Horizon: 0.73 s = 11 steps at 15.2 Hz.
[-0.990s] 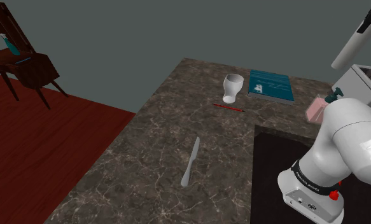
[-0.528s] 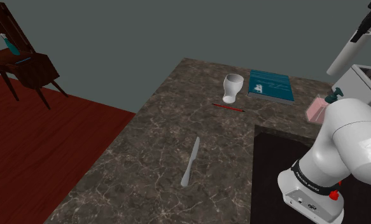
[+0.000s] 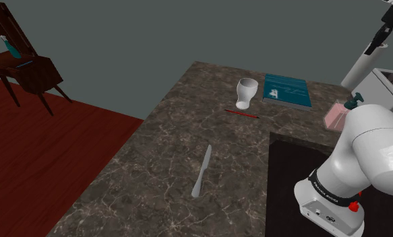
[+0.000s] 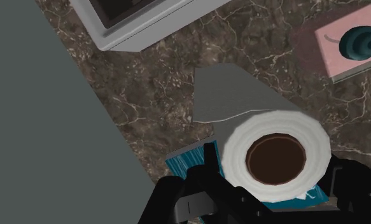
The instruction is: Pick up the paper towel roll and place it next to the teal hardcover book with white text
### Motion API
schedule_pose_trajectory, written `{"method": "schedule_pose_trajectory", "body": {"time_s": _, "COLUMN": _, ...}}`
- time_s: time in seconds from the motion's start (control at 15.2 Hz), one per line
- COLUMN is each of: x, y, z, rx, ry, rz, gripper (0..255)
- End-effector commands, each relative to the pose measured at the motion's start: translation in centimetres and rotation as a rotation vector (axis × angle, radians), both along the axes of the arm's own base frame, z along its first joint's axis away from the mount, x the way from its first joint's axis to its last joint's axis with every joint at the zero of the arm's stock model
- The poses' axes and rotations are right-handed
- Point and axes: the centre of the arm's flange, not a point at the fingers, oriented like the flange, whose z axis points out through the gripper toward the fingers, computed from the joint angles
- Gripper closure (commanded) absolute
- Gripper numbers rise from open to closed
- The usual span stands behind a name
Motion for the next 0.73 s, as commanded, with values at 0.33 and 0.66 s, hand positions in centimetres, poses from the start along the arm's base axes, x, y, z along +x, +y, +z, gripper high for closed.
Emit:
{"method": "schedule_pose_trajectory", "body": {"time_s": 0.33, "x": 0.1, "y": 0.1, "z": -3.6, "rx": 0.000, "ry": 0.000, "rz": 0.000, "gripper": 255}}
{"method": "schedule_pose_trajectory", "body": {"time_s": 0.66, "x": 0.1, "y": 0.1, "z": -6.3, "rx": 0.000, "ry": 0.000, "rz": 0.000, "gripper": 255}}
